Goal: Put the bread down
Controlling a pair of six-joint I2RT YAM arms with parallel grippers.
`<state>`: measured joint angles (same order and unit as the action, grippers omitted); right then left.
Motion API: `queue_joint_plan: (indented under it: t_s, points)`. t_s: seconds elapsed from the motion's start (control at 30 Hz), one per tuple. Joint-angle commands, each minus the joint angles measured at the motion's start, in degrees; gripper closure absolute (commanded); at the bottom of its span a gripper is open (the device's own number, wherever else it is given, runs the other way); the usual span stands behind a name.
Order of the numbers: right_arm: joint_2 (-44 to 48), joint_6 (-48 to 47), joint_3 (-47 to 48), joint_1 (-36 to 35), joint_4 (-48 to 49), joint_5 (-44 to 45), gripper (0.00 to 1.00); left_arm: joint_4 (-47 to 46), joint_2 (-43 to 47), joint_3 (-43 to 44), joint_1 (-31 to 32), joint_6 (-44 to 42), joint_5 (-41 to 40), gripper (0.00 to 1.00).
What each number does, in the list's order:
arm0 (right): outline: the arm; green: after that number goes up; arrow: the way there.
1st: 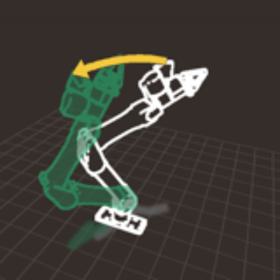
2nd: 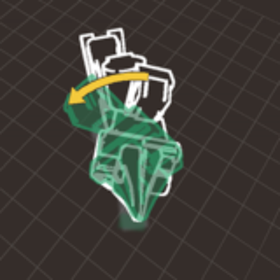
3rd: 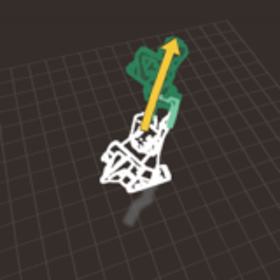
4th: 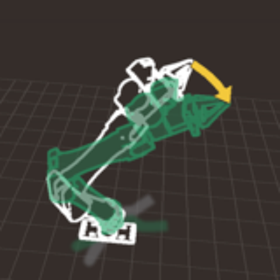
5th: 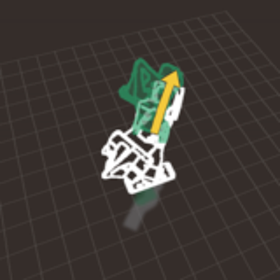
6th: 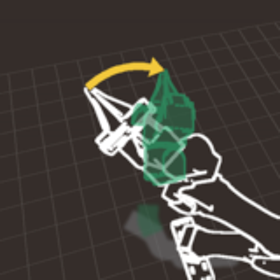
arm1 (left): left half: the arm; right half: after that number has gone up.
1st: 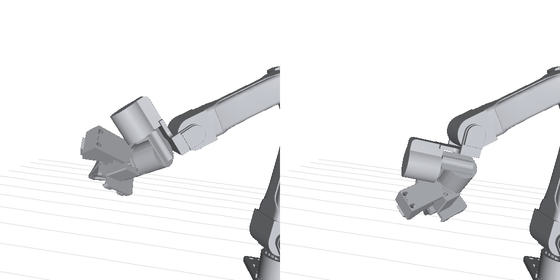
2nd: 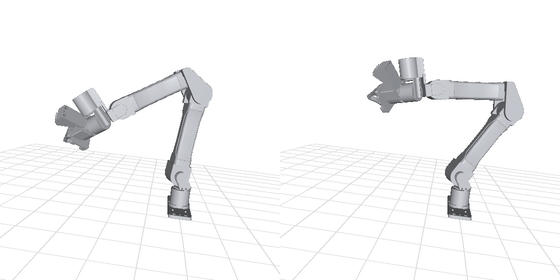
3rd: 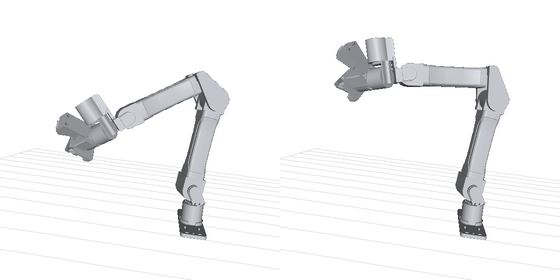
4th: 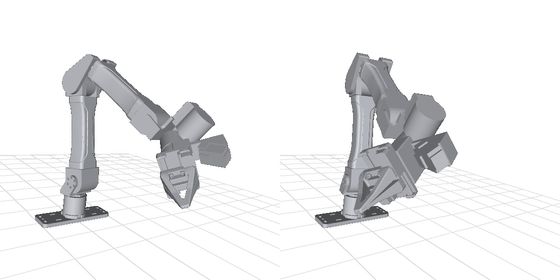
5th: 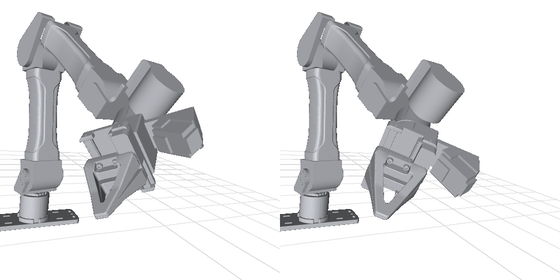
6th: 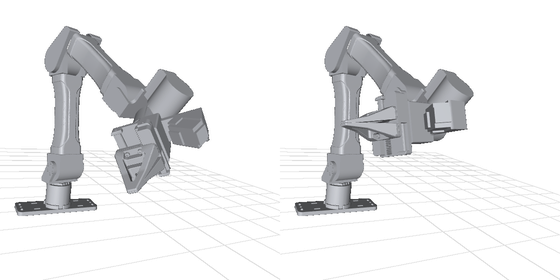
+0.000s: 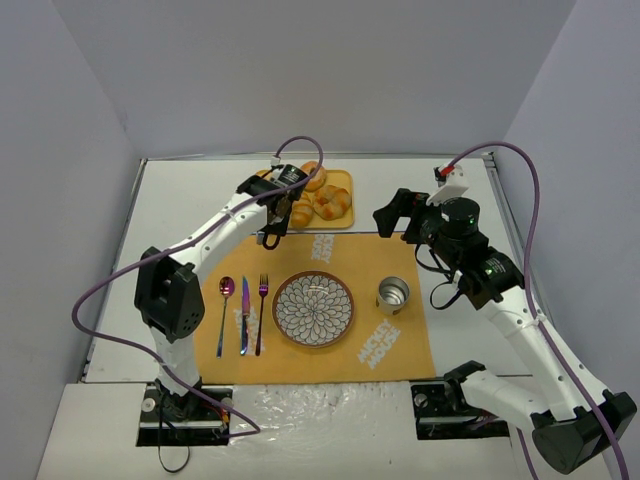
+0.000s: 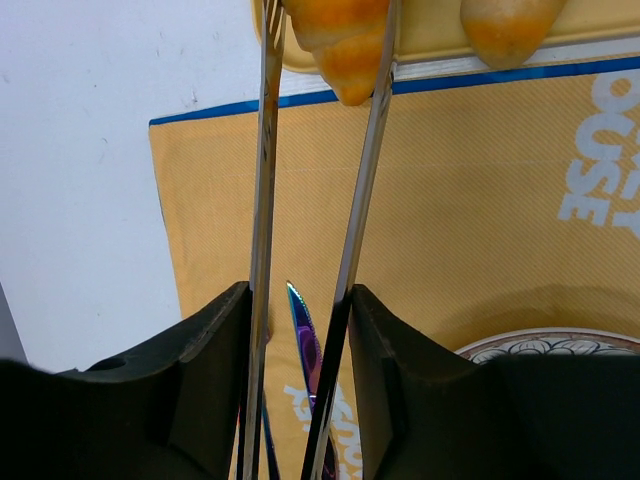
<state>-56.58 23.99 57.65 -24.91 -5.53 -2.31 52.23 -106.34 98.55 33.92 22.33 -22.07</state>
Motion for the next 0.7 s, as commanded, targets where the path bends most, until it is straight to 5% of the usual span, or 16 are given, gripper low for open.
queue_joint_plan:
  t_s: [0.0, 0.17, 0.67]
  points:
    - [1.3, -0.3, 1.3, -0.4, 2.8, 1.5, 0.0, 1.9, 3.1, 4.9, 1.3, -0.3, -3.5, 0.89]
    - [1.3, -0.3, 1.4, -0.4, 2.7, 1.5, 0.0, 3.8, 5.5, 6.9, 1.9, -0.4, -3.6, 0.97]
    - [0.7, -0.5, 1.9, -0.4, 2.7, 1.9, 0.0, 6.7, 17.0, 1.9, 7.0, -1.5, 3.8, 0.98]
